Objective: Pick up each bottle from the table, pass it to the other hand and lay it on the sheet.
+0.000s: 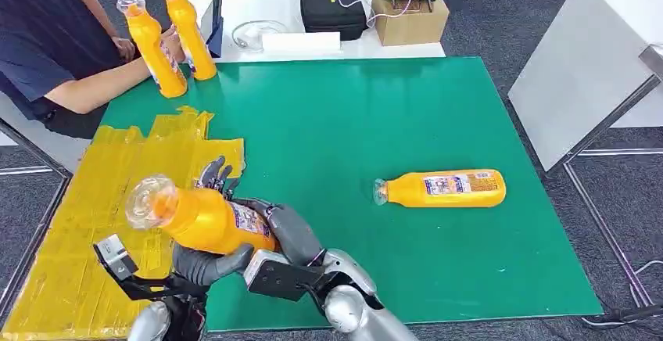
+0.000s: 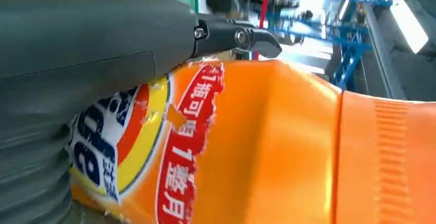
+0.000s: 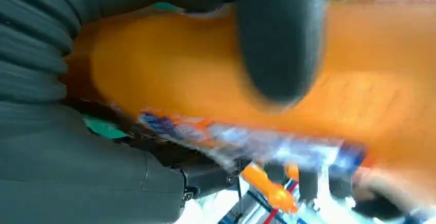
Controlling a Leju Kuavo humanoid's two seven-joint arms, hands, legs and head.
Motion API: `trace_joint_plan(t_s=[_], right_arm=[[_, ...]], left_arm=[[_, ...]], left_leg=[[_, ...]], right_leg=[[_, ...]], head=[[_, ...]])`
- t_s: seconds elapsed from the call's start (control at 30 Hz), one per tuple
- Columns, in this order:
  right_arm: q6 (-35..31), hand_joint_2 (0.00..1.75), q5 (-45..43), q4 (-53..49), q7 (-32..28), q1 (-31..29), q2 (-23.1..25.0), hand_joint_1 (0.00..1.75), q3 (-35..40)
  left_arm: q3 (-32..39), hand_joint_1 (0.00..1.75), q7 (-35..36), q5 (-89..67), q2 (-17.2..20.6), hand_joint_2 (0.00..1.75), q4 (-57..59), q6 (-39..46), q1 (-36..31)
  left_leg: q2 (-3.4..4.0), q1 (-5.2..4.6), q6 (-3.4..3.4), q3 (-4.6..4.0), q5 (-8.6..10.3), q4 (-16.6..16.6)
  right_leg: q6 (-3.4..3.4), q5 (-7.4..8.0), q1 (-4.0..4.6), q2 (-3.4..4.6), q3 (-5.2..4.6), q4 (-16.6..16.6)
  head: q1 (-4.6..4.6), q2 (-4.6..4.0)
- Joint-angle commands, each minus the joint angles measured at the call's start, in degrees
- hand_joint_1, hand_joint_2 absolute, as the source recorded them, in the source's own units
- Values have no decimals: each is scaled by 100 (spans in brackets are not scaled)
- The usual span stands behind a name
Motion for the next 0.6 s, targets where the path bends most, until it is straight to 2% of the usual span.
trace_joint_plan(t_s=[0.03,0.07,0.1,0.6], right_arm=[[43,175,115,889,-78,-134,71,175,1051],[47,175,115,916,-78,-142,81,175,1062],[45,175,114,932,-78,-146,78,175,1058],[21,175,96,975,-71,-159,73,175,1001]], left_arm=[[-207,10,-161,-690,-4,175,49,444,-380],[-212,150,-165,-705,-12,175,69,448,-390],[-211,175,-167,-706,-13,175,77,445,-391],[-161,175,-211,-695,-31,175,112,357,-395]], left_leg=[[-4,-2,5,14,0,-6],[-8,-2,7,21,0,-9],[-12,-1,6,13,1,-5],[-11,-2,5,7,2,-5]], right_leg=[[-3,-1,0,-9,15,-7],[-5,-3,0,-15,24,-10],[-5,-3,1,-18,18,-7],[-3,-1,-1,-16,7,-6]], head=[[-4,0],[-4,0],[-2,0],[-2,0]])
